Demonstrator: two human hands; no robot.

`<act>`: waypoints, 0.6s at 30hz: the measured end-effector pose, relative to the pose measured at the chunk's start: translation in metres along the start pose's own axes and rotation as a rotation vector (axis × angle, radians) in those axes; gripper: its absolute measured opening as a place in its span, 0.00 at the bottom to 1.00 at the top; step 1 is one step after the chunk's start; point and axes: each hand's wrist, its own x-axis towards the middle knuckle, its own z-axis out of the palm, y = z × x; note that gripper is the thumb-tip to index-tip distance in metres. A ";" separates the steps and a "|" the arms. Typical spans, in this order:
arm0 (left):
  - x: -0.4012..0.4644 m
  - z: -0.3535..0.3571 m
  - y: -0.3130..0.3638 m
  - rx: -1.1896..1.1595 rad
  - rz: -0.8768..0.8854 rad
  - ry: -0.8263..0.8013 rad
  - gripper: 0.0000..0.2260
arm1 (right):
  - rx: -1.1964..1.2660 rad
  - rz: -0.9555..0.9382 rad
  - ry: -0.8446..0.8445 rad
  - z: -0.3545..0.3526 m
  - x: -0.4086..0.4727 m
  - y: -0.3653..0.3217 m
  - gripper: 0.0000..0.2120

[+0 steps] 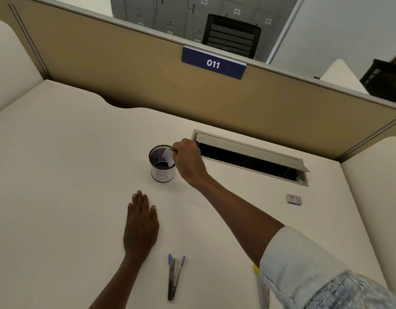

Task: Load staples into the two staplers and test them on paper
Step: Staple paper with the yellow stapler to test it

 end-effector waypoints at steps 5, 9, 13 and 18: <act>0.000 -0.001 0.002 -0.002 0.010 0.013 0.22 | -0.055 -0.017 -0.055 0.013 0.005 0.003 0.10; -0.001 0.000 0.003 0.010 0.014 0.018 0.22 | -0.103 -0.045 -0.045 0.016 0.007 0.004 0.09; 0.000 0.001 0.001 0.008 0.014 0.020 0.22 | -0.075 -0.030 0.019 0.004 -0.002 0.009 0.10; 0.000 -0.002 -0.001 -0.015 0.006 -0.023 0.21 | 0.075 0.015 0.127 -0.022 -0.044 0.020 0.15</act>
